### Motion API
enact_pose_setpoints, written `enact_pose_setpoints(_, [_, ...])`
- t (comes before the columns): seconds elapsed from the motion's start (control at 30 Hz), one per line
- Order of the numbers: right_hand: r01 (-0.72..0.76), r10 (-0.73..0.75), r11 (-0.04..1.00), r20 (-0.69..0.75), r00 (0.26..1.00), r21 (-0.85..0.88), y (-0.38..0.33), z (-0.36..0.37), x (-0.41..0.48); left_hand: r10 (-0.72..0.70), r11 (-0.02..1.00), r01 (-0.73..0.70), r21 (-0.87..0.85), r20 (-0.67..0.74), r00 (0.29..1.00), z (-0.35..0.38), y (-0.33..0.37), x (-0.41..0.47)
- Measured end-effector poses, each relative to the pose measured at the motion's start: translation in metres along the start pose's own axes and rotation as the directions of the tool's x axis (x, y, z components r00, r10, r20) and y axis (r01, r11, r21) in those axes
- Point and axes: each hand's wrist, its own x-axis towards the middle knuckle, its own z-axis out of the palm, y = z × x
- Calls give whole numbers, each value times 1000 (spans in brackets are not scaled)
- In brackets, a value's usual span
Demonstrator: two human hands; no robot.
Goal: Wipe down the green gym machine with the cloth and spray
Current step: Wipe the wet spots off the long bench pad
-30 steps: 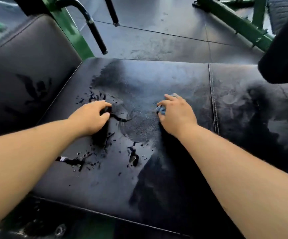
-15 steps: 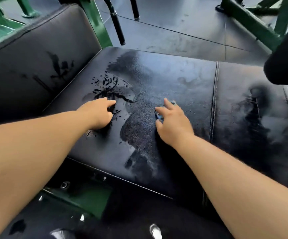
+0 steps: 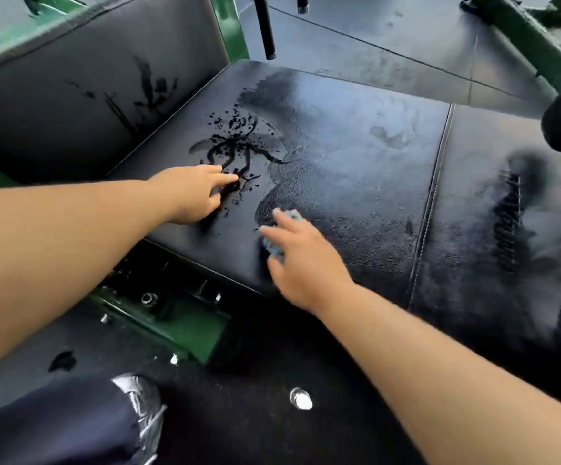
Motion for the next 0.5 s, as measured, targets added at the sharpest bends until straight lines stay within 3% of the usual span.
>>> enact_pose_setpoints(0.1, [247,-251,968,150,956,45,-23,14,-34,10,1000,-10,15,-36,999,5,-3,-6])
enact_pose_setpoints(0.17, [417,-398,907,207,894,-54,-3,-2,-33,26,999,-25,22,-46,999,7,-9,-8])
enact_pose_setpoints(0.2, [435,-416,896,177,892,-90,14,-11,-28,27,999,-26,23,-47,999,7,-11,-9])
enact_pose_setpoints(0.23, [363,-352,925,108,930,-112,29,-21,-25,22,1000,-21,14,-46,999,8,-14,-11])
enact_pose_setpoints(0.3, [74,-73,992,12,997,-99,43,-35,-19,12,1000,-12,0,-50,999,9,-15,-14])
enact_pose_setpoints(0.37, [-64,62,995,-30,998,-73,29,-22,-30,12,1000,-13,-9,-54,998,10,-14,-17])
enact_pose_setpoints(0.4, [-38,36,997,-35,999,-64,18,-11,-40,12,1000,-12,-11,-54,998,10,-15,-18])
enact_pose_setpoints(0.5, [293,-289,954,67,955,-64,-4,12,-77,35,999,-34,21,-28,999,7,-17,-18])
